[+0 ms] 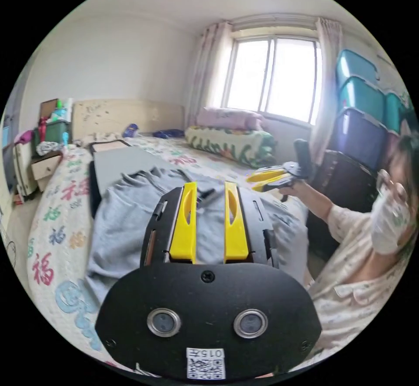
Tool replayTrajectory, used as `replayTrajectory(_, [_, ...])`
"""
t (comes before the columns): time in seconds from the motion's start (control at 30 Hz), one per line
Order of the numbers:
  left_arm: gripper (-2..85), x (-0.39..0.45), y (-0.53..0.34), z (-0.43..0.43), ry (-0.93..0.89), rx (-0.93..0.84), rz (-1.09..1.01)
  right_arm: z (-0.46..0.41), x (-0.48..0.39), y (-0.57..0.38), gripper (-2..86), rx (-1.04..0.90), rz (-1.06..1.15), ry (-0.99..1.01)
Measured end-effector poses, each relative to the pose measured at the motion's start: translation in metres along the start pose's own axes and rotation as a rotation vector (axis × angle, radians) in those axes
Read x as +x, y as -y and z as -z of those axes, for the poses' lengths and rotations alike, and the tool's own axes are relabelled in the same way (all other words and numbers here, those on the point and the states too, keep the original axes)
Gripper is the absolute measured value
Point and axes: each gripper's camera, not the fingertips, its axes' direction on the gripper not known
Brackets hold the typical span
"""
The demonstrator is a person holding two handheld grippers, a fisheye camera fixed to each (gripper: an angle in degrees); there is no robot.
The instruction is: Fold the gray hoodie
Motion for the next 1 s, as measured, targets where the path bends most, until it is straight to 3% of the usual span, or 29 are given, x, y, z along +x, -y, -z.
replayTrajectory(0.2, [10.5,0.086,-0.029,0.025,-0.008,-0.058,-0.137,0.043,0.019,-0.059,12.1,-0.103,-0.171,0.079])
replayTrajectory(0.47, [13.6,0.18,-0.014,0.004,0.072,-0.107,-0.255,0.088,0.034,-0.04,3.9,-0.163,-0.242,0.21])
replayTrajectory(0.57, [14.8,0.208,-0.004,-0.006,0.038,-0.159,-0.258,0.129,0.039,-0.03,2.5,-0.063,-0.27,0.267])
replayTrajectory(0.67, [16.1,0.238,0.002,-0.005,0.076,-0.14,-0.26,0.168,0.048,-0.021,1.6,0.14,-0.316,0.482])
replayTrajectory(0.73, [16.4,0.265,0.006,0.004,0.182,-0.065,-0.25,0.169,0.056,-0.01,1.2,0.23,-0.376,0.698])
replayTrajectory(0.8, [16.4,0.293,0.005,0.011,0.288,0.007,-0.275,0.161,0.053,-0.001,1.1,0.25,-0.392,0.782])
replayTrajectory(1.0, [10.0,0.331,0.009,0.032,0.471,0.159,-0.128,0.134,0.023,0.023,1.2,0.252,-0.329,0.799])
